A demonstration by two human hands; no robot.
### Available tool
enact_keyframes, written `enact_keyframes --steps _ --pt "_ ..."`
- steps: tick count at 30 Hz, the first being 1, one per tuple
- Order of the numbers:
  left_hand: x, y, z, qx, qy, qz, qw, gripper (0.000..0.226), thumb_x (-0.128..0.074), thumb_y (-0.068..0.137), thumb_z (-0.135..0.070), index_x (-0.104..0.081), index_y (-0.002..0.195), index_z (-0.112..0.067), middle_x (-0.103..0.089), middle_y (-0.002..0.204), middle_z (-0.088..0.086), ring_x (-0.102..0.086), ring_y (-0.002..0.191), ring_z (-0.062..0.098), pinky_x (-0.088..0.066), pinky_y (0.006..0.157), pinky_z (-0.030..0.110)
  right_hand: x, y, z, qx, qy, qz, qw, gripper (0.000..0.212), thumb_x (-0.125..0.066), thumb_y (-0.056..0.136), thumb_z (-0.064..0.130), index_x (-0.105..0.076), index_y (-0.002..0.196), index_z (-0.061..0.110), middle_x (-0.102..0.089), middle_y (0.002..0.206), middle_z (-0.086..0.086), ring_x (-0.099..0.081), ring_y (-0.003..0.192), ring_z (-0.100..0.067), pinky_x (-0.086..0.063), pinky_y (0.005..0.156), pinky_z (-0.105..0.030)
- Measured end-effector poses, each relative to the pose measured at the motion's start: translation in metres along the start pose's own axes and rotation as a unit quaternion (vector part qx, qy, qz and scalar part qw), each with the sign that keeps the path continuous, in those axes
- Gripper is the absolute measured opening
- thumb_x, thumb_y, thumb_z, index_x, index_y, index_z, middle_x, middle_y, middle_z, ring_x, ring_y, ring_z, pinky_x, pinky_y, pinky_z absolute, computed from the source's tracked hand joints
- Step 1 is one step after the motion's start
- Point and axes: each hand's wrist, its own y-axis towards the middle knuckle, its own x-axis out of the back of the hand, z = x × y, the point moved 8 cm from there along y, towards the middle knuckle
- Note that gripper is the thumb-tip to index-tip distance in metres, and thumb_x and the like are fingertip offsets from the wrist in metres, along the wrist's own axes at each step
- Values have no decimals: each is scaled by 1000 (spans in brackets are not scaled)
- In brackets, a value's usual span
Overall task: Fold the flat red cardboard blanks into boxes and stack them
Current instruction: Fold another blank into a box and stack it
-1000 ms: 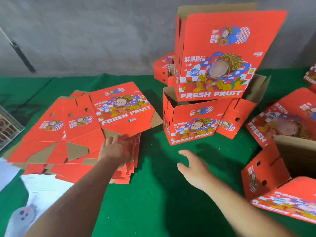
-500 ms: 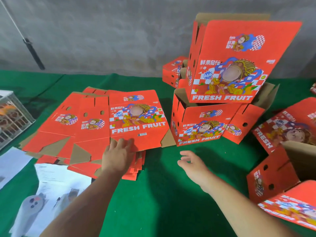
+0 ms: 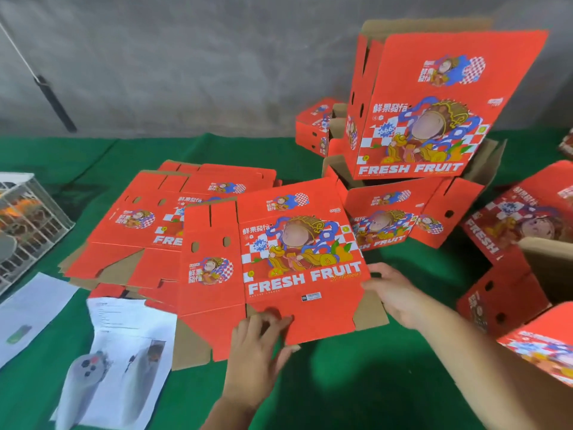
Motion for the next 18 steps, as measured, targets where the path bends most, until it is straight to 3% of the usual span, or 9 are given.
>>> enact_keyframes --steps 3,5,7,10,12,14,18 --pt "0 -3 24 69 -37 43 996 68 -58 87 -80 -61 140 -37 -47 140 -1 -48 122 24 -42 102 40 -6 -6 -14 -13 23 18 999 27 -63 98 5 -59 118 23 -73 109 -10 -72 99 -31 -58 89 -53" --pt "7 -5 40 120 -44 41 991 78 -53 83 -87 -56 145 -39 -41 149 0 -41 132 24 -36 108 42 -7 -8 -23 -11 35 4 999 27 -60 99 4 -58 120 22 -71 110 -10 -70 97 -30 -57 82 -48" --pt "20 -6 66 214 -31 -9 976 86 -47 82 -86 -51 150 -34 -39 156 8 -40 138 30 -36 110 50 -4 -11 -29 -6 38 -24 999 29 -57 99 3 -59 122 21 -70 109 -8 -67 93 -26 -50 71 -38" --pt "37 -21 121 437 -157 -104 879 98 -46 73 -83 -50 148 -19 -51 147 21 -47 136 43 -40 108 57 -2 -16 -37 -9 23 -31 999 32 -55 97 0 -58 120 22 -70 109 -10 -66 93 -27 -47 71 -37" --pt "34 -23 140 464 -297 -148 822 73 -52 76 -76 -56 128 -25 -65 129 8 -60 123 36 -48 100 52 -6 -21 -43 -18 10 -11 1000 34 -55 96 -3 -57 119 22 -71 108 -11 -68 95 -30 -52 72 -39" --pt "36 -25 145 470 -366 -181 782 52 -56 81 -68 -57 121 -35 -66 124 -1 -63 118 30 -50 102 51 -11 -26 -45 -13 2 5 1000 36 -56 95 -3 -57 119 24 -72 109 -10 -69 99 -30 -53 76 -39" --pt "29 -47 139 526 -388 -218 725 70 -55 84 -71 -46 140 -30 -57 128 0 -55 115 24 -43 107 48 -22 -35 -44 21 48 4 999 23 -65 95 25 -61 108 45 -76 109 6 -66 105 -17 -45 83 -37"
